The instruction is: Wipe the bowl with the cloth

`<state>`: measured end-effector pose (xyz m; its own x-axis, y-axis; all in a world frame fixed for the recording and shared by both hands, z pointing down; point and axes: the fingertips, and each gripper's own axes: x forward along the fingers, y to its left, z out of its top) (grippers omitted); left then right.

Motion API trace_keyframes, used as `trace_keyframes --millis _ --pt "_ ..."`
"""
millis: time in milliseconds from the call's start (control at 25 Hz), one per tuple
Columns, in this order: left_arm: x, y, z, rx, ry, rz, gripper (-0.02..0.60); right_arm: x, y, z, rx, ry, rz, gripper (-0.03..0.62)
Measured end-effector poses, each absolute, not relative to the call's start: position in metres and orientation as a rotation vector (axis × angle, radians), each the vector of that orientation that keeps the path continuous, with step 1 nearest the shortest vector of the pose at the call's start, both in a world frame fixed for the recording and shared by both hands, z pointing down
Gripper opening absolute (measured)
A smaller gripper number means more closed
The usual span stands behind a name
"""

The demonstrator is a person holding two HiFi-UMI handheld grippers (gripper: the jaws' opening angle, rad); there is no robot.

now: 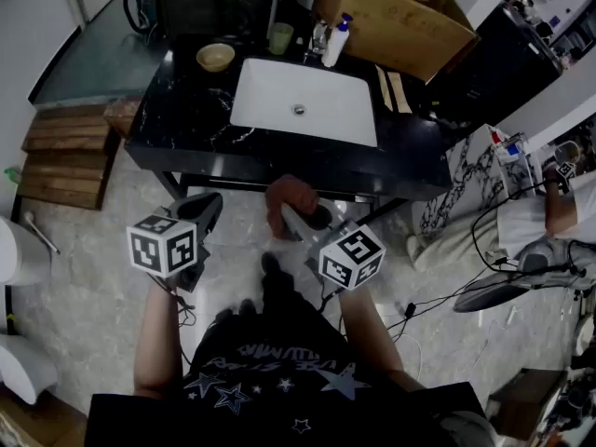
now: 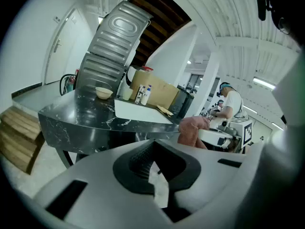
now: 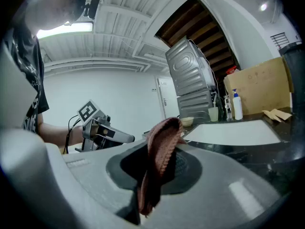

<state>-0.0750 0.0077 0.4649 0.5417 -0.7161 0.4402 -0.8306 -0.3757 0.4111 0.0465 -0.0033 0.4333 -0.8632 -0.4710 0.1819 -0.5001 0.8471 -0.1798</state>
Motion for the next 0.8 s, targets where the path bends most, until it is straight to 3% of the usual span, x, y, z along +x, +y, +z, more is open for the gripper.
trace_keyframes --millis 400,800 --pt "-0.053 0.055 0.466 2.245 -1.16 0.234 0.008 0.08 0.054 0.429 0.923 -2.832 0.306 0.057" --pt "-0.023 0.075 0.433 2.345 -1.354 0.202 0.006 0.1 0.074 0.411 0.898 -2.864 0.234 0.057"
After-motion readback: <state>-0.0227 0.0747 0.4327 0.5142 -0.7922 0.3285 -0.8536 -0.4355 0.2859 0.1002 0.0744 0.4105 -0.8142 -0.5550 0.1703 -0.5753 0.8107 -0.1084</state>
